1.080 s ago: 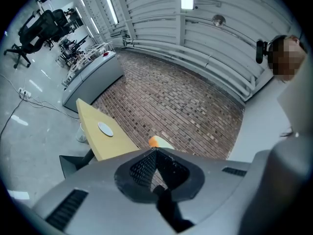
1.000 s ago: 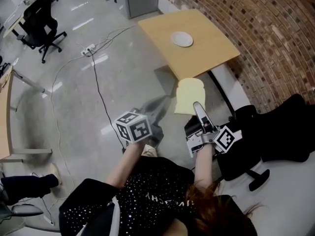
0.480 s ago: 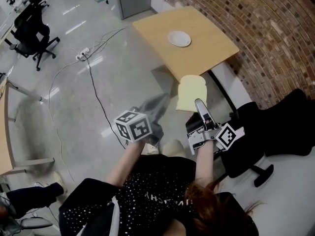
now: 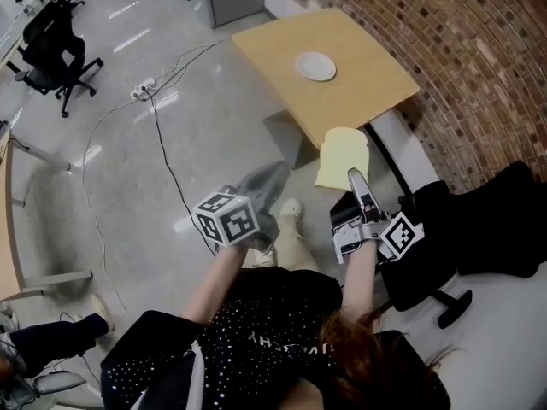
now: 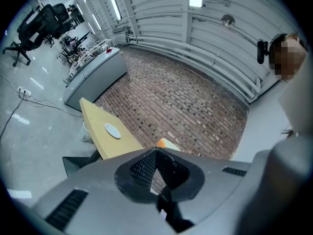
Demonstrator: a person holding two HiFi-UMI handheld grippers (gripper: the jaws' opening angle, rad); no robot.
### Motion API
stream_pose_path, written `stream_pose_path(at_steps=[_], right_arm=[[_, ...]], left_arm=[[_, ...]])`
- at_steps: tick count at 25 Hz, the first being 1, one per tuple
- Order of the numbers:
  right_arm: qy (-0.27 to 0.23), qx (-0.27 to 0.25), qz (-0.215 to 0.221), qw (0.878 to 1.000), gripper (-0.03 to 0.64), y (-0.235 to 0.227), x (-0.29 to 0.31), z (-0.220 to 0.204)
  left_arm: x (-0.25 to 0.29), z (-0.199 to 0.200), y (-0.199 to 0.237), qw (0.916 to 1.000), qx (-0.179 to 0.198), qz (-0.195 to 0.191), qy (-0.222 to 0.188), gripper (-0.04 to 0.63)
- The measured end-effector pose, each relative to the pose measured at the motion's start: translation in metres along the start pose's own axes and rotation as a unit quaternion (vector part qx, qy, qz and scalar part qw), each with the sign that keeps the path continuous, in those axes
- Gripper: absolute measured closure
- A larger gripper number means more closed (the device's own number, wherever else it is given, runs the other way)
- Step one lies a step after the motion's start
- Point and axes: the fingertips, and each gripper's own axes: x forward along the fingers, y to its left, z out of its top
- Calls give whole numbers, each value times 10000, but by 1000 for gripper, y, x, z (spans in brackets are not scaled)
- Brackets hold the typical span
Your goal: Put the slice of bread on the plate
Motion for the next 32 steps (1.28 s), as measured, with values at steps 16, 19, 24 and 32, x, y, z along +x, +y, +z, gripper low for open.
stream_pose_path(at_steps=[16, 19, 24, 32], right_arm=[[324, 158, 58, 9993, 520, -22, 100, 46], [312, 271, 59, 9991, 520, -31, 119, 54], [287, 408, -58, 9987, 520, -54, 142, 80], [177, 322, -85, 9993, 520, -69, 187, 129]], left_arm=[[78, 50, 43, 9998, 36, 178, 18, 584], [98, 61, 59, 9996, 82, 261, 35, 584], [138, 70, 79, 9996, 62, 255, 64, 585], [204, 92, 100, 9998, 56, 112, 181, 584]])
